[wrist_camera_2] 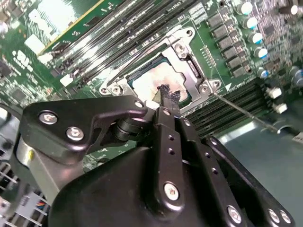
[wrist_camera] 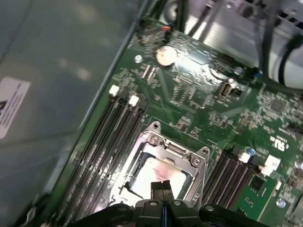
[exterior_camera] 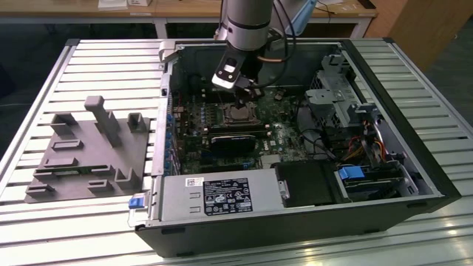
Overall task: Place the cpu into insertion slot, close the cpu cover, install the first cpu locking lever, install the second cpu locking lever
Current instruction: 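Close the cpu cover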
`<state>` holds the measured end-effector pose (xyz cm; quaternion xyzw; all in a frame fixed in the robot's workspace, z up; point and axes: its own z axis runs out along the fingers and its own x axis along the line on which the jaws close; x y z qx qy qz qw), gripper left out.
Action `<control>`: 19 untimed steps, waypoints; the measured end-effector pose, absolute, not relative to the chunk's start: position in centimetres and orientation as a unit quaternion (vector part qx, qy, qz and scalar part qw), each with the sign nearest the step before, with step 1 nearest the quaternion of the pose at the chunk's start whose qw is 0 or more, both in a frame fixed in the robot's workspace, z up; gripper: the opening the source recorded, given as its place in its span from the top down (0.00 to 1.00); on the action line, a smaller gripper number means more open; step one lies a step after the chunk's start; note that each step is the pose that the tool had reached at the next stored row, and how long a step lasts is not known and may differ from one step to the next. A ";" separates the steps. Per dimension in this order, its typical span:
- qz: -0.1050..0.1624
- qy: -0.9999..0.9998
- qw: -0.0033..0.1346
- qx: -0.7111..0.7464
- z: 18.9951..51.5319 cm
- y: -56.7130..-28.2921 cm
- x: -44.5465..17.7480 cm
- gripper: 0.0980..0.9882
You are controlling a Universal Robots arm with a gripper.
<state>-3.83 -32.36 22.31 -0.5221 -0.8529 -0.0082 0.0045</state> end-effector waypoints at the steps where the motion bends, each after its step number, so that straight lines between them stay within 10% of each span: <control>1: -0.008 -0.858 0.005 -0.514 22.3 -32.4 -3.8 1.00; 19: -0.007 -0.930 0.006 -0.368 22.2 -32.4 -3.8 1.00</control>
